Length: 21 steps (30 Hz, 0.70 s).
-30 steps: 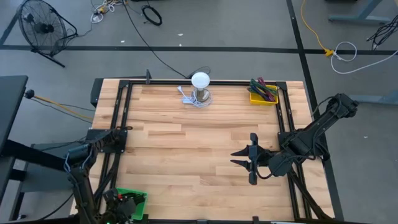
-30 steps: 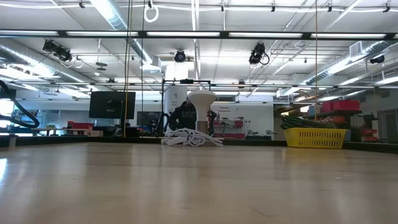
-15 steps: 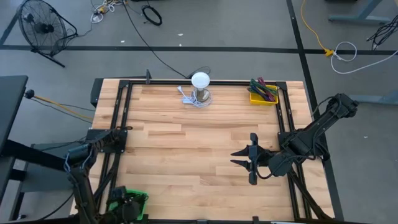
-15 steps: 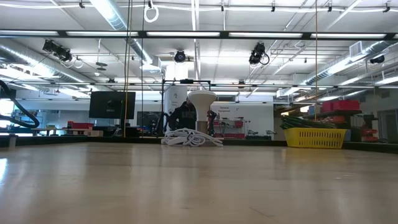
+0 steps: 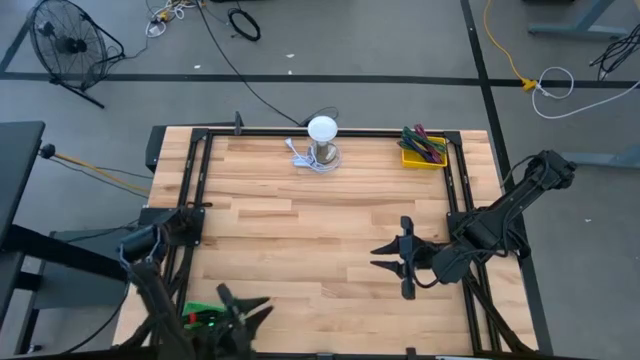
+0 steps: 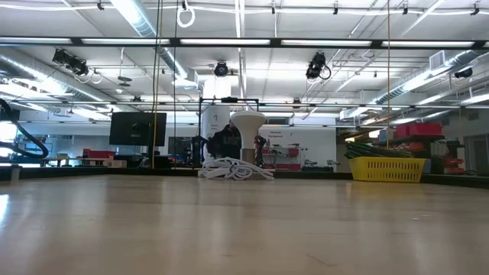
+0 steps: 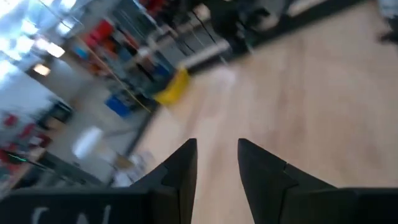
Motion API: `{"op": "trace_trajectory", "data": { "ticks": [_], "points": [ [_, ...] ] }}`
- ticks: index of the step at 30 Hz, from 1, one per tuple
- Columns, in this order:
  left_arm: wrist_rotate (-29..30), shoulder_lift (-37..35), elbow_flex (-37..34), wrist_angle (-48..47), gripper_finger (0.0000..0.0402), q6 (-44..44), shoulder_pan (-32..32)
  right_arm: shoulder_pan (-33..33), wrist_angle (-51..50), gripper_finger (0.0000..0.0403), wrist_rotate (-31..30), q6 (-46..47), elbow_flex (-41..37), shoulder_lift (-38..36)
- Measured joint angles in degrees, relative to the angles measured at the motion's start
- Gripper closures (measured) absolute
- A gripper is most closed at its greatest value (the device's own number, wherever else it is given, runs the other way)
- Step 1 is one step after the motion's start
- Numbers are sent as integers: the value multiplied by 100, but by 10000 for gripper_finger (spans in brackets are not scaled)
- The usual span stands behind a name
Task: Pick & Place USB Port
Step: Return to Home Position
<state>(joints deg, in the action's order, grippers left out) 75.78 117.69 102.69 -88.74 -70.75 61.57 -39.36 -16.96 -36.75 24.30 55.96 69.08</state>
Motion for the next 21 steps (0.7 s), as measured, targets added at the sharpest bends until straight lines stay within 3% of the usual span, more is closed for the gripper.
{"op": "trace_trajectory", "data": {
  "ticks": [3,10,14,21],
  "points": [
    [462,0,0,20,280,161,-402,-4,195,298,111,-266,0,40],
    [624,0,0,-85,280,566,-1489,-23,477,298,228,-972,-1,333],
    [899,0,0,-124,280,775,-2114,-13,1,298,-380,-1120,-2,457],
    [1121,89,-4,-128,280,853,-3170,77,-1015,298,-1894,-423,-67,496]
  ]
}}
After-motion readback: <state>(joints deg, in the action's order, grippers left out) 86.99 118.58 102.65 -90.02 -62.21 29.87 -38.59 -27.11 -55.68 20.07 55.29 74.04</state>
